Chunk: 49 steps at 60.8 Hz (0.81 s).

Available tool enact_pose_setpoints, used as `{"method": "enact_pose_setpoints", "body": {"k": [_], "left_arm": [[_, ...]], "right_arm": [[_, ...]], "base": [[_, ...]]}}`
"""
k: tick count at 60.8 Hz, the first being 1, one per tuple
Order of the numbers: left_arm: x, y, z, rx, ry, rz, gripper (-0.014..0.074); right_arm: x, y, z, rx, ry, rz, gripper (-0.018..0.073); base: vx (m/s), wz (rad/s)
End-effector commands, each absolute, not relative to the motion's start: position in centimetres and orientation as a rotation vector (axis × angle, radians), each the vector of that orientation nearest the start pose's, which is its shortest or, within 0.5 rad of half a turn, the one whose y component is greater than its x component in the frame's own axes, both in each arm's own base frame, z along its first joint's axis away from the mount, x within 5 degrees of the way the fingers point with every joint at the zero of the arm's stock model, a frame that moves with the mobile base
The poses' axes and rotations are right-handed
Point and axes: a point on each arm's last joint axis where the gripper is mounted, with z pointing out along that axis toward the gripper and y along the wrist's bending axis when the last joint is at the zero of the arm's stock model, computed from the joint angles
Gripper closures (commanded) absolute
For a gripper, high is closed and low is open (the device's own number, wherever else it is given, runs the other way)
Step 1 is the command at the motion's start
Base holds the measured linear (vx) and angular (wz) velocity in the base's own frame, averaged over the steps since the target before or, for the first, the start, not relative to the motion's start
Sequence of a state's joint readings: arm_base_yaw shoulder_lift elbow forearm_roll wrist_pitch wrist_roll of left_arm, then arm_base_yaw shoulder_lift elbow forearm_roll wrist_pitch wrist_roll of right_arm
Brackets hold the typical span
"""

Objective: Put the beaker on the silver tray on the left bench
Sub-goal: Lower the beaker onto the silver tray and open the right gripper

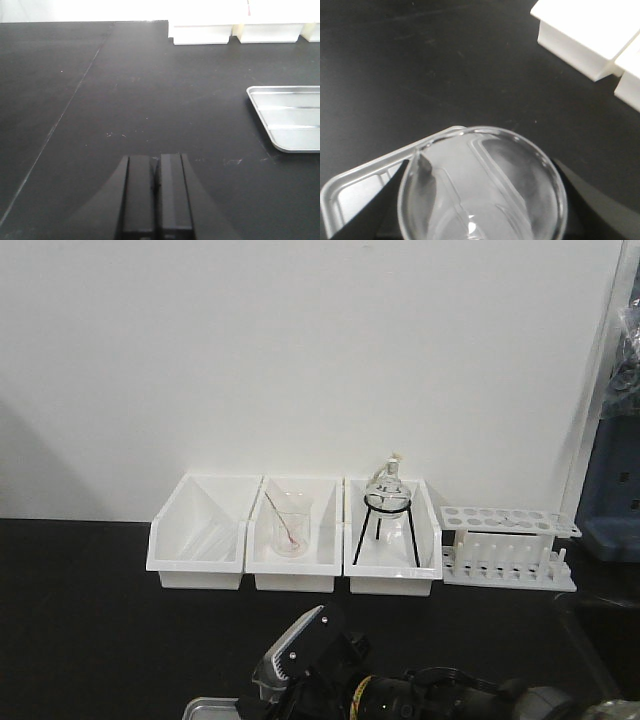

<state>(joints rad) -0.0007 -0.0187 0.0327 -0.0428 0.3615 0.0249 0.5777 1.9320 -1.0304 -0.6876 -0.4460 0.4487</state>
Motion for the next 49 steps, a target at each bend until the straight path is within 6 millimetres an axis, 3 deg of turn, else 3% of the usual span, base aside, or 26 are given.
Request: {"method": "enact_pose_setpoints", "body": {"k": [1, 22, 43, 44, 47, 48, 49], "left_arm": [[5.4, -0.2, 17.1, -0.008, 1.794, -0.033, 0.0595], [5.4, -0.2, 17.1, -0.008, 1.794, -0.033, 0.0595], [5.4, -0.2, 17.1, -0.008, 1.794, -0.033, 0.0595], [5.4, -0.2, 17.1, -0.008, 1.794, -0.033, 0.0595], [5.4, -0.2, 17.1, -0.008, 1.794, -0.033, 0.0595], [5.4, -0.2, 17.1, -0.008, 1.794, -0.033, 0.0595], [5.4, -0.2, 17.1, -0.008, 1.794, -0.033, 0.0595]], "right_arm": [[33.5, 25.0, 19.1, -0.866, 1.706, 0.592, 0.0571], [34.7, 25.5, 14.7, -0.760, 1.816, 0.634, 0.0568], [34.8, 25.5, 12.6, -0.767, 1.871, 0.630, 0.0536], [34.8, 25.5, 12.6, -0.766, 1.875, 0.629, 0.0488], [34.8, 25.5, 12.6, -0.766, 1.875, 0.629, 0.0455], [34.8, 25.5, 12.6, -0.766, 1.875, 0.629, 0.0343], [34.8, 25.5, 12.6, -0.766, 1.875, 0.629, 0.0325]], "base": [[0.00, 0.00], [0.00, 0.00], [0.00, 0.00], [0.00, 0.00], [0.00, 0.00], [0.00, 0.00], [0.00, 0.00]]}}
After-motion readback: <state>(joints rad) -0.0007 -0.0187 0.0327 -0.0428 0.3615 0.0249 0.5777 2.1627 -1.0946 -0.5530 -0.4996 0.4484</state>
